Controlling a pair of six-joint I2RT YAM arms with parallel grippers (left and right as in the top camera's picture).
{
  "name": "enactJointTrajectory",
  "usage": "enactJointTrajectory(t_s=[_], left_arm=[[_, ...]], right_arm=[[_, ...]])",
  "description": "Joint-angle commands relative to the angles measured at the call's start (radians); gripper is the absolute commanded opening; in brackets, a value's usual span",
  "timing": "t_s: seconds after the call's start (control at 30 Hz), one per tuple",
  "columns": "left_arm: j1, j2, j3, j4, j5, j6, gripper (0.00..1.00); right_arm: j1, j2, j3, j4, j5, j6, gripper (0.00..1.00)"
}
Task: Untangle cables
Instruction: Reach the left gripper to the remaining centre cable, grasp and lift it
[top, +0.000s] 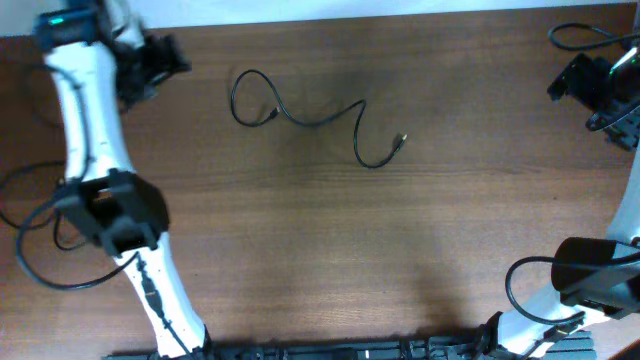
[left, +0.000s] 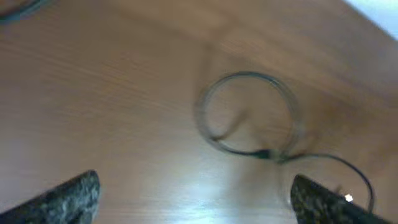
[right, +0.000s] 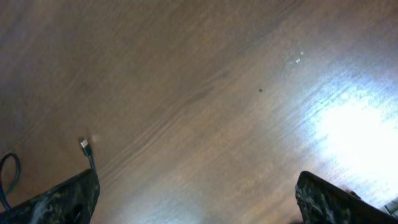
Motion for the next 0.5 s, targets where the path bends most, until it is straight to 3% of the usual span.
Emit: enactJointTrajectory(t_s=[0.0,0.1,0.23,0.37,0.47], left_arm=[[-0.18,0.007,0.007,0.09,0.026,0.0,0.99],[-0.354,0.035,0.007,0.127,-0.102,-0.152,0.99],[-0.575,0.135,0.007,0.238,-0.117,-0.146,0.99],[-0.673,0.212,0.007,0.283,-0.186,-0.139,0.99],[-0.712,0.254,0.007,0.282,-0.289,-0.139,0.72]], right_arm=[[0.003,0.001,-0.003,0.0,-0.002,0.008,0.98],[0.003,0.001,-0.003,0.0,-0.001,0.008,0.99],[0.003,0.001,-0.003,0.0,-0.002,0.008,0.98],[0.003,0.001,-0.003,0.0,-0.002,0.008,0.98],[0.003,0.001,-0.003,0.0,-0.001,0.008,0.98]])
